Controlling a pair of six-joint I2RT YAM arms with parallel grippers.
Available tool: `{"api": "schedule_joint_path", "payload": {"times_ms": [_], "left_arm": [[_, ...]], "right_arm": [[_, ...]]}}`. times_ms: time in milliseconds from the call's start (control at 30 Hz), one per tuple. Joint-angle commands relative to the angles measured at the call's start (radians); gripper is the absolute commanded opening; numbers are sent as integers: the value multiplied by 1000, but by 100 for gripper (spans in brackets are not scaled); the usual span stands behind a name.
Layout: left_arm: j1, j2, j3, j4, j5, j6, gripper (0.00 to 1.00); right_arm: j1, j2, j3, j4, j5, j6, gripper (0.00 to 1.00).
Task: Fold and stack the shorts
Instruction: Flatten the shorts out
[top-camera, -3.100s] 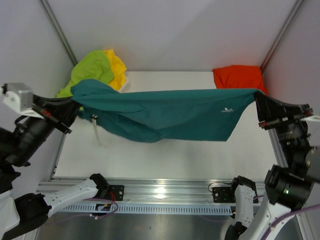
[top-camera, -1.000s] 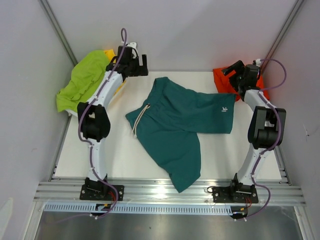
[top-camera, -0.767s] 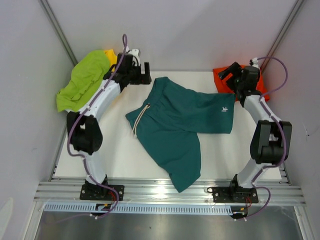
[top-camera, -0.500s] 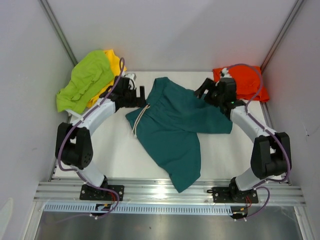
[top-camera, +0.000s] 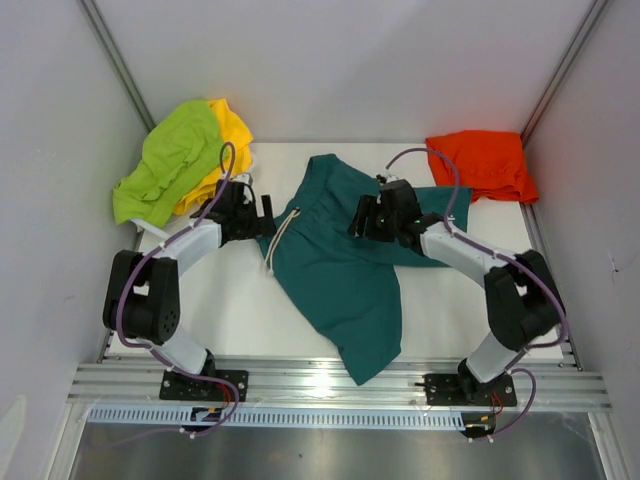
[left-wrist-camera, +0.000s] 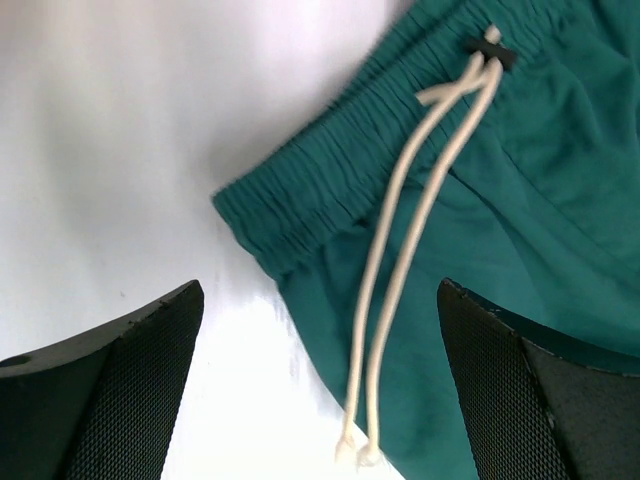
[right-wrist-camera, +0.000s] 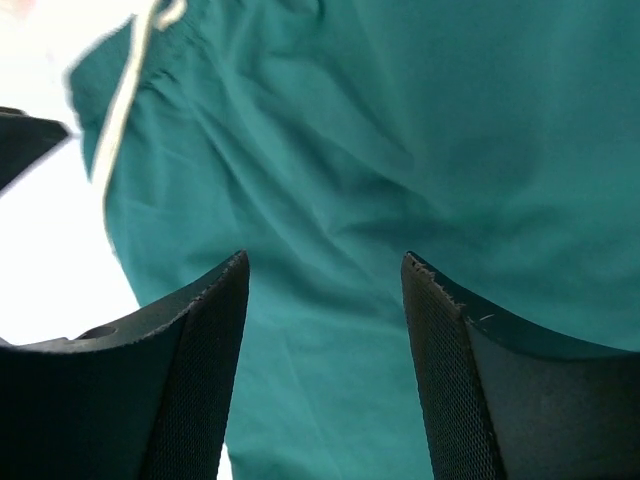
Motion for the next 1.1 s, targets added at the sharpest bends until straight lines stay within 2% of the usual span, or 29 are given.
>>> {"api": "schedule_joint_path", "payload": {"times_ms": [0, 133, 300, 500, 600, 833, 900, 967, 1033, 1067], "left_arm": [[36, -32, -8, 122, 28, -11, 99], [54, 19, 4, 136, 39, -22, 99], [105, 57, -40, 249, 159, -80, 99], [108, 125, -40, 251, 162, -111, 98], [111, 169, -28, 291, 188, -122, 95], [111, 226, -7, 295, 206, -134, 72], [111, 231, -4, 285, 206, -139, 61], [113, 241, -2, 286, 223, -140, 40], [111, 231, -10, 289, 225, -145, 1], [111, 223, -10, 289, 225, -145, 0]], "right_arm": [[17, 104, 91, -12, 28, -45, 65], [28, 181, 145, -14, 22, -49, 65], [37, 232, 158, 10, 8, -46, 62], [37, 290, 186, 15, 23, -45, 58], [30, 322, 209, 1, 35, -37, 55], [21, 358, 231, 10, 25, -26, 49], [19, 359, 231, 12, 20, -23, 47], [16, 359, 231, 15, 20, -20, 46], [16, 361, 234, 12, 17, -19, 42], [16, 361, 234, 12, 17, -19, 42]]}}
